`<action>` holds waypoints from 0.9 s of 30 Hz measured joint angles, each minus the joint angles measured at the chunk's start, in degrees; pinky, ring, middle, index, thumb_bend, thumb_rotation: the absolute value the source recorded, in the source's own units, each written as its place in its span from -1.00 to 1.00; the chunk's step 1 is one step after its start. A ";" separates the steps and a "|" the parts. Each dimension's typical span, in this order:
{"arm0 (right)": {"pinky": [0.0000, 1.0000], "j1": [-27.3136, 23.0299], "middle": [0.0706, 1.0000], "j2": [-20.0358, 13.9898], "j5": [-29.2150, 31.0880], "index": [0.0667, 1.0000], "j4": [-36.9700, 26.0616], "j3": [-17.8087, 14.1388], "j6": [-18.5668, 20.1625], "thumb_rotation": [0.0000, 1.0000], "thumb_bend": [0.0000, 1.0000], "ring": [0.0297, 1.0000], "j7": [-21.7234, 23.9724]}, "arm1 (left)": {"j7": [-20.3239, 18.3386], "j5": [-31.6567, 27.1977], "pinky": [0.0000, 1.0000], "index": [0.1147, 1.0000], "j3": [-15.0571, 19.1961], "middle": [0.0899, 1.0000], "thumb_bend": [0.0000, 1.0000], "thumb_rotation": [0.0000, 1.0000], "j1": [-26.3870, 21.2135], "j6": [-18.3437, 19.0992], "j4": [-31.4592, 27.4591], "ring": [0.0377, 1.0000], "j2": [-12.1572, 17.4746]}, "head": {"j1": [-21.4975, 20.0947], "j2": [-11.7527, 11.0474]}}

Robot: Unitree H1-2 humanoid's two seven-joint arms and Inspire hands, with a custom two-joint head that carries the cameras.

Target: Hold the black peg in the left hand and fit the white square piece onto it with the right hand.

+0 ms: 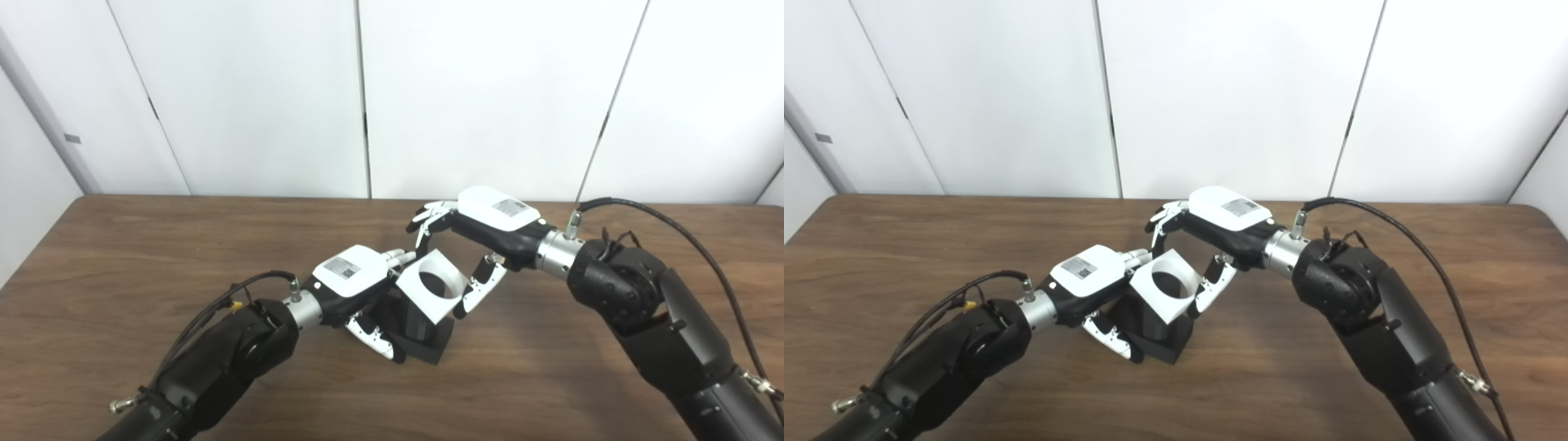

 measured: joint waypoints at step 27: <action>0.66 -2.89 0.55 0.63 -1.28 -0.12 4.85 3.73 -2.09 -0.73 0.04 0.73 0.11 | 0.00 0.00 0.71 -0.14 -0.11 0.98 0.04 -0.84 -0.02 0.14 -0.02 0.92 -0.17 | 0.26 0.53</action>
